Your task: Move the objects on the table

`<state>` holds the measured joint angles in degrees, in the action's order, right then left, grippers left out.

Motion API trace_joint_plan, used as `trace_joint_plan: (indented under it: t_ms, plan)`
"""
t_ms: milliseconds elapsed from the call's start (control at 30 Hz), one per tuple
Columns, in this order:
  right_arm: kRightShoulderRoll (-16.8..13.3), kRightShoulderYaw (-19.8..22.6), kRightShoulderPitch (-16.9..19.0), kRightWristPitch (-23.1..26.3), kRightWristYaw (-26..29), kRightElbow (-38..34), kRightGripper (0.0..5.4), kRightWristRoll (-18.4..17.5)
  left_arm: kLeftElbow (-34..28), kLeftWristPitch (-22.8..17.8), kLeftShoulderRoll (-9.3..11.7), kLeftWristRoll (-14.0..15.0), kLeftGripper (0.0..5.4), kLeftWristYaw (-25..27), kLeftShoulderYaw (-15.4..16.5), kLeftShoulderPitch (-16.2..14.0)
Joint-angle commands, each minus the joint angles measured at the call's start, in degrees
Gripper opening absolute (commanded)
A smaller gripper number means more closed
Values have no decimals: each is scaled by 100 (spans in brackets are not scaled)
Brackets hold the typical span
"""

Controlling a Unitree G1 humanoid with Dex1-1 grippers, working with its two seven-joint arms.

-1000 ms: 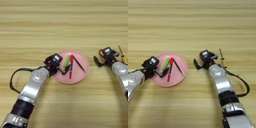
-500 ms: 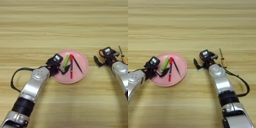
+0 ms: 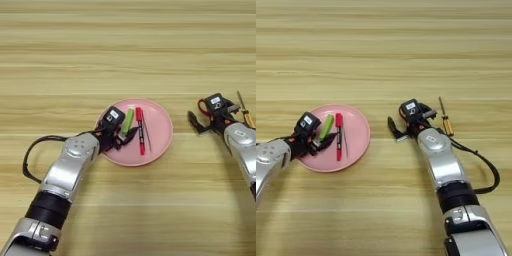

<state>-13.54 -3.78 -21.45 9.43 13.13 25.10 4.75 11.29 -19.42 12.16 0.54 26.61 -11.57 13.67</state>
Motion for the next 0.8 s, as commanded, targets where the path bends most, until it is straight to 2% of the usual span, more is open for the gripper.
trace_joint_plan:
  t_ms: [33, 800]
  plan:
    - [-34, 50, 16, 68, 36, -52, 540, -34, 86, -26, 20, -5, 260, 13, 14, -31]
    - [-48, 42, 13, 55, 32, -18, 540, -50, -66, -17, 2, 7, 70, -79, 63, -72]
